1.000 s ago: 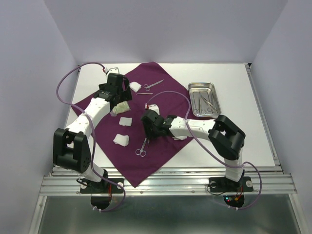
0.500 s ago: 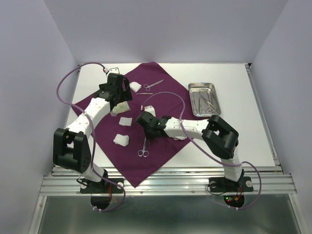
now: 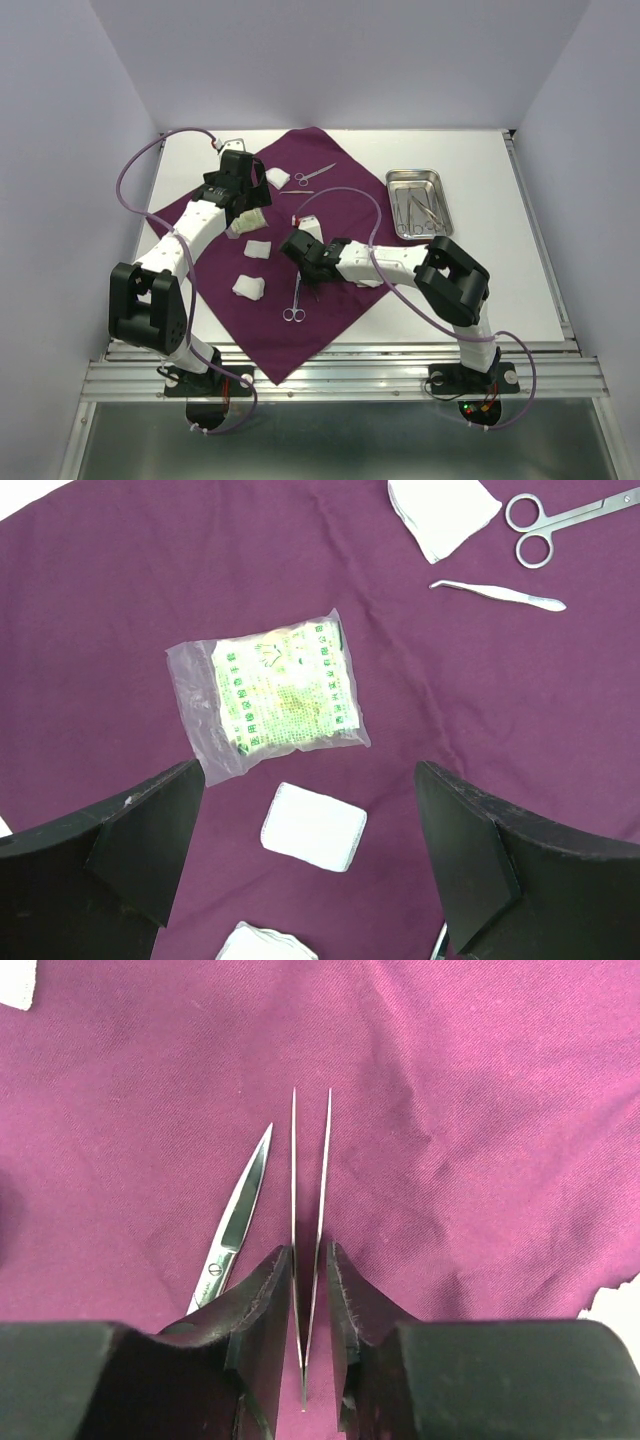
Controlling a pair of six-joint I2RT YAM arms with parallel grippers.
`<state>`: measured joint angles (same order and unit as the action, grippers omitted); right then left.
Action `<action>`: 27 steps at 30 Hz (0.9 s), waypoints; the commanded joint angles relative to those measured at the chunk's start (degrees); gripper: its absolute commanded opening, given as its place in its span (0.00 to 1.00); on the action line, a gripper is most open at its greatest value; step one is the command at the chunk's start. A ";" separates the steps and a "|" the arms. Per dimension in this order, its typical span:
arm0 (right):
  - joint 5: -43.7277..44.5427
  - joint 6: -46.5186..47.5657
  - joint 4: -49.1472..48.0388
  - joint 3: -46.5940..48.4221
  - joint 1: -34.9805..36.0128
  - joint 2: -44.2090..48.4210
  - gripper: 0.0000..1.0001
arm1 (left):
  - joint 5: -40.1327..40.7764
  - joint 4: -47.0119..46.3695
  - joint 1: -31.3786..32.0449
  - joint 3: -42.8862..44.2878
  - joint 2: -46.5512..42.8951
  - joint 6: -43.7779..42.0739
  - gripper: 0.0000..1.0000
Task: Prepare the surgical pack
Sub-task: Pick up the medical item from the surgical kit, then place the medical item in the container.
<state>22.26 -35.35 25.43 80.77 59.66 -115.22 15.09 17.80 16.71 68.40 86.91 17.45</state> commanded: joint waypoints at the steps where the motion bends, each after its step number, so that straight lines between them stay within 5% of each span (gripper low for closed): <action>1: -0.29 -0.15 0.23 0.53 0.28 -0.71 0.27 | 0.38 -1.54 -0.27 1.03 0.01 0.04 0.99; 7: 3.47 0.02 0.76 0.00 0.28 0.69 0.10 | -0.15 -1.72 -0.19 1.03 0.27 0.30 0.99; 14: 11.74 5.20 1.46 2.37 -0.50 6.58 0.07 | -1.29 -2.42 -0.19 0.51 0.10 0.04 0.99; 27: 14.91 14.95 -1.79 -0.70 -26.86 16.25 0.08 | -2.17 -2.95 -0.19 0.07 -0.17 0.04 0.99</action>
<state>34.41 -24.84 26.04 80.58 37.65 -101.93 13.28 16.25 16.71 68.40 86.94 17.47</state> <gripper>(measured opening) 0.085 0.986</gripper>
